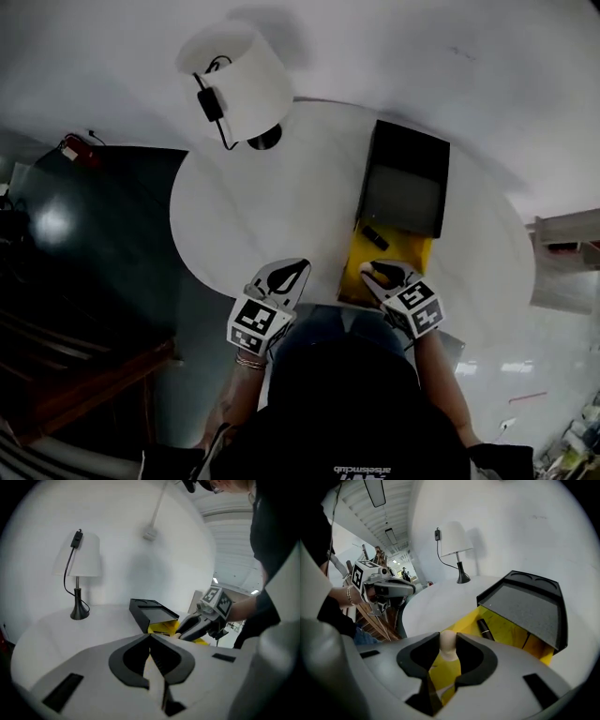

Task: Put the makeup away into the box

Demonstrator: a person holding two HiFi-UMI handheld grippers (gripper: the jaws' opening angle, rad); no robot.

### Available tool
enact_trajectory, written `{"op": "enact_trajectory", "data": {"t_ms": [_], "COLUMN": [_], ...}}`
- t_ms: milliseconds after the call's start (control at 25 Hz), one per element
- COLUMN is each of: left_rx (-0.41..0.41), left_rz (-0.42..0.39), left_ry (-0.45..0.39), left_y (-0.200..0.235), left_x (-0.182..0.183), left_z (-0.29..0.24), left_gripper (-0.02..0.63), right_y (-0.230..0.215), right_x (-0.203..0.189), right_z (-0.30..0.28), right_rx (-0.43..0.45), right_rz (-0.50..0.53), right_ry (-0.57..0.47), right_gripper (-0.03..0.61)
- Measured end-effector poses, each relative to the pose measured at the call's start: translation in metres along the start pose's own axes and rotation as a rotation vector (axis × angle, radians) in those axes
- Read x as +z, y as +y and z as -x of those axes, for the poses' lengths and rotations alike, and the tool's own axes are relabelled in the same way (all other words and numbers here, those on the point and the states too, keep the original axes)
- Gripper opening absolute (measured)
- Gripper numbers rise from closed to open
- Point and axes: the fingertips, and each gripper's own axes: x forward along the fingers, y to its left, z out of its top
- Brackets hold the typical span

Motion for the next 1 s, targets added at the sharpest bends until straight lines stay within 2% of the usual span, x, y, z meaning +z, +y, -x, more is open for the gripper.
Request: {"op": "enact_trajectory", "data": {"t_ms": [400,640,880,1000], "left_rx": [0.018,-0.007,0.024,0.005], "left_rz": [0.042,0.023,0.041,0.034], "left_ry": [0.018,0.02,0.017,0.015], "left_y": [0.016,0.016,0.023,0.022], "left_x": [-0.014,-0.012,-0.008,-0.013], "left_z": [0.006,0.005,0.007,0.006], "left_gripper": [0.017,0.017,0.017,0.017], "right_y": [0.006,0.013,0.016,0.018], "right_x": [-0.005,-0.014,-0.02,-0.025], "right_z": [-0.017,-0.023,-0.027,-0.028], "right_rx": [0.016,0.033,0.041,0.052], "right_rz": [-0.028,-0.041,-0.042,-0.032], "right_ry": [0.034,0.086,0.116,0.145], "right_gripper": [0.123,0.126,0.127,0.129]}}
